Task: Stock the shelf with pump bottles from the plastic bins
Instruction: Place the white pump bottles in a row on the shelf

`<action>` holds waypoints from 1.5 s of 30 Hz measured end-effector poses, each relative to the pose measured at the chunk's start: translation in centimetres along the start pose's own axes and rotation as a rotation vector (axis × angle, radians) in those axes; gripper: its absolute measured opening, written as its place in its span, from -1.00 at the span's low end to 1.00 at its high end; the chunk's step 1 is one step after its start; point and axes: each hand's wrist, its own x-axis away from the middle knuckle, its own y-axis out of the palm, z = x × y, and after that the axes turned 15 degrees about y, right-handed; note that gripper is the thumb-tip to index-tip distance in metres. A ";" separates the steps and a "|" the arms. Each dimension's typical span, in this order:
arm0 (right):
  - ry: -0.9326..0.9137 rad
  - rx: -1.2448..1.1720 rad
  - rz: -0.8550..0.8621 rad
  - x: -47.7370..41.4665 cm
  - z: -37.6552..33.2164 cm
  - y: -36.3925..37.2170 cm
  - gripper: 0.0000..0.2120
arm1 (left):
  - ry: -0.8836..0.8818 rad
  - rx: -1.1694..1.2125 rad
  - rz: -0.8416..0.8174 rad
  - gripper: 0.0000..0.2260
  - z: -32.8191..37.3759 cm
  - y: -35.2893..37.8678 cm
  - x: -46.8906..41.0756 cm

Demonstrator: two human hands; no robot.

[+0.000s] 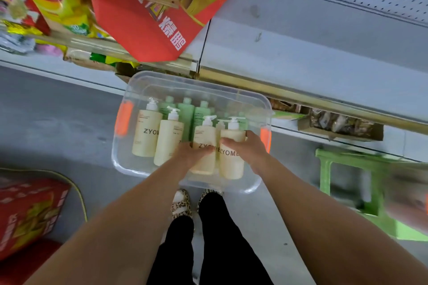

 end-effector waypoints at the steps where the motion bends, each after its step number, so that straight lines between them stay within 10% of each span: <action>1: -0.006 -0.037 -0.009 0.5 -0.2 -0.3 -0.44 | -0.010 0.080 -0.004 -0.43 0.3 -0.4 0.3; 8: -0.124 -0.201 0.044 7.3 -2.8 -3.1 -0.38 | 0.100 0.449 -0.105 -0.45 3.2 -3.5 5.5; 29: -0.783 -0.559 0.238 35.5 -12.6 -21.5 -0.50 | 0.993 0.443 -0.345 -0.39 26.1 -8.8 23.8; 45: -0.891 -0.479 0.292 30.5 -24.3 -35.2 -0.25 | 1.122 0.599 -0.157 -0.44 40.2 -6.7 23.6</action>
